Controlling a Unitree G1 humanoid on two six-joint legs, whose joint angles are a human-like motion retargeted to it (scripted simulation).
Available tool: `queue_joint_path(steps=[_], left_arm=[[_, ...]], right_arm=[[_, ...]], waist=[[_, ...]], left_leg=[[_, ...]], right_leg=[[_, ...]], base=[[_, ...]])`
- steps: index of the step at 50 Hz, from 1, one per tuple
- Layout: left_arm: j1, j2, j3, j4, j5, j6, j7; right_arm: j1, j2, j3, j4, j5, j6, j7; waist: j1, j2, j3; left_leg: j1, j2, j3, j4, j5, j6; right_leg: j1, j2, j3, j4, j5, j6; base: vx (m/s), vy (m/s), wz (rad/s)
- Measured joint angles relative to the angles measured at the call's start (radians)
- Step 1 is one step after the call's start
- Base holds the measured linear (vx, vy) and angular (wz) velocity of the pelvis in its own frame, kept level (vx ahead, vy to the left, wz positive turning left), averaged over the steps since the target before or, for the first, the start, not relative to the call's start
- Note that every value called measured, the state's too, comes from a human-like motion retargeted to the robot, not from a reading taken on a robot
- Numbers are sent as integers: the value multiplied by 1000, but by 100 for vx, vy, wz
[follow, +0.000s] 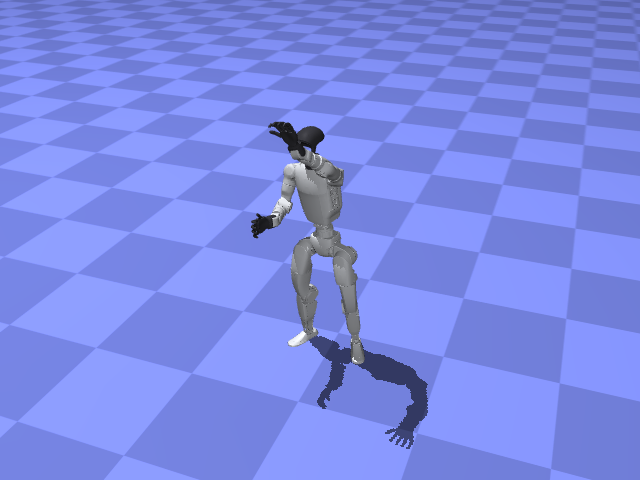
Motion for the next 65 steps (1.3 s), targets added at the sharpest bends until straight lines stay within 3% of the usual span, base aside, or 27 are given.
queue_joint_path(steps=[7, 13, 15, 17, 20, 22, 25, 28, 30, 32, 35, 37, 40, 42, 45, 50, 53, 60, 65], left_arm=[[518, -56, 494, -335, -135, -15, 3], [994, -260, 836, -412, -195, -45, -51], [1122, -353, 910, -381, -289, -51, -46], [1243, -461, 987, -356, -557, -84, -90], [1411, -610, 1108, -385, -1029, -202, -110], [1515, -684, 1189, -475, -1161, -335, -56], [1626, -780, 1321, -657, -1214, -516, 49], [1662, -830, 1390, -839, -1139, -609, 161], [1657, -813, 1385, -929, -983, -615, 246], [1624, -767, 1355, -1002, -767, -571, 290], [1532, -707, 1289, -1072, -506, -406, 348], [1461, -651, 1223, -1063, -272, -229, 323], [1376, -587, 1084, -1041, -27, -86, 288], [1333, -547, 955, -1001, 78, -36, 221], [1290, -507, 729, -893, 151, -35, 97], [1272, -528, 435, -570, 232, -19, -133], [1338, -494, 482, -620, 234, -30, -47], [1508, -398, 777, -1039, 273, -15, 63], [1486, -440, 744, -967, 331, 7, 70]], right_arm=[[-2, 60, -26, 137, 67, 39, 20], [0, 108, -60, 227, 154, 9, -40], [-5, 127, -72, 251, 166, 2, -90], [-15, 129, -76, 240, 148, 13, -143], [-15, 98, -80, 109, -12, 13, -236], [-5, 62, -97, -24, -185, -1, -281], [6, 22, -125, -186, -368, -16, -321], [3, -5, -105, -259, -456, -17, -361], [-1, -18, -69, -257, -485, -23, -379], [2, -13, -28, -209, -468, -39, -345], [12, 23, 11, -87, -351, -31, -257], [26, 69, 19, 19, -194, -33, -170], [73, 153, 18, 156, 144, -77, -142], [96, 196, 2, 233, 372, -121, -128], [124, 228, -35, 311, 605, -174, -73], [114, 221, -79, 374, 690, -176, -48], [126, 201, -115, 310, 665, -199, -58], [177, 98, -197, 119, 303, -165, -103], [157, 90, -224, 199, 175, -141, -174]], waist=[[48, -52, 24], [74, -90, 54], [81, -103, 68], [90, -110, 88], [106, -122, 125], [119, -130, 145], [148, -149, 166], [188, -165, 176], [214, -172, 176], [239, -179, 173], [269, -183, 172], [281, -181, 173], [289, -168, 172], [286, -158, 172], [270, -142, 173], [216, -116, 182], [194, -98, 193], [199, -66, 204], [182, -61, 196]], left_leg=[[9, 2, -45, -29, -1, -2], [-14, 1, -91, -46, 8, -13], [-25, 0, -104, -52, 12, -17], [-33, -1, -114, -58, 16, -18], [-40, -5, -121, -74, 23, -20], [-39, -6, -117, -86, 29, -22], [-35, -8, -104, -100, 36, -25], [-33, -7, -91, -103, 39, -25], [-34, -7, -86, -100, 40, -25], [-38, -5, -87, -94, 39, -25], [-47, -2, -98, -83, 38, -26], [-55, 0, -111, -77, 39, -28], [-68, 0, -135, -78, 45, -34], [-79, -3, -154, -80, 50, -39], [-92, -9, -181, -87, 59, -46], [-102, -21, -207, -99, 73, -67], [-97, -25, -202, -109, 79, -76], [-85, -28, -160, -104, 73, -71], [-93, -28, -158, -86, 66, -67]], right_leg=[[29, 12, -40, -9, -4, -13], [29, 17, -78, -13, -4, -30], [25, 17, -90, -14, -2, -34], [20, 17, -99, -13, 0, -36], [7, 17, -103, -9, 5, -33], [-4, 18, -97, -3, 8, -28], [-19, 19, -82, 4, 12, -20], [-27, 21, -66, 3, 15, -12], [-28, 22, -61, -2, 17, -6], [-23, 24, -61, -11, 20, -1], [-13, 27, -73, -28, 26, 2], [-6, 29, -87, -36, 30, 4], [0, 30, -112, -44, 36, 4], [0, 29, -131, -44, 36, 4], [0, 23, -158, -36, 33, 2], [-2, 12, -188, -23, 19, -14], [-4, 9, -183, -20, 15, -32], [-18, 5, -134, -24, 21, -37], [-20, 1, -130, -27, 22, -29]], base=[[-6, -4, 31], [-9, -2, 38], [-10, 0, 35], [-10, 1, 26], [-9, 1, 9], [-8, 1, -10], [-7, 0, -22], [-6, -1, -24], [-5, -2, -13], [0, 0, 0], [-2, -1, 8], [-4, -1, 32], [-4, 0, 42], [-4, 1, 48], [-4, 3, 48], [-3, 3, 27], [0, 0, 0], [-1, 1, -33], [0, 0, -5]])
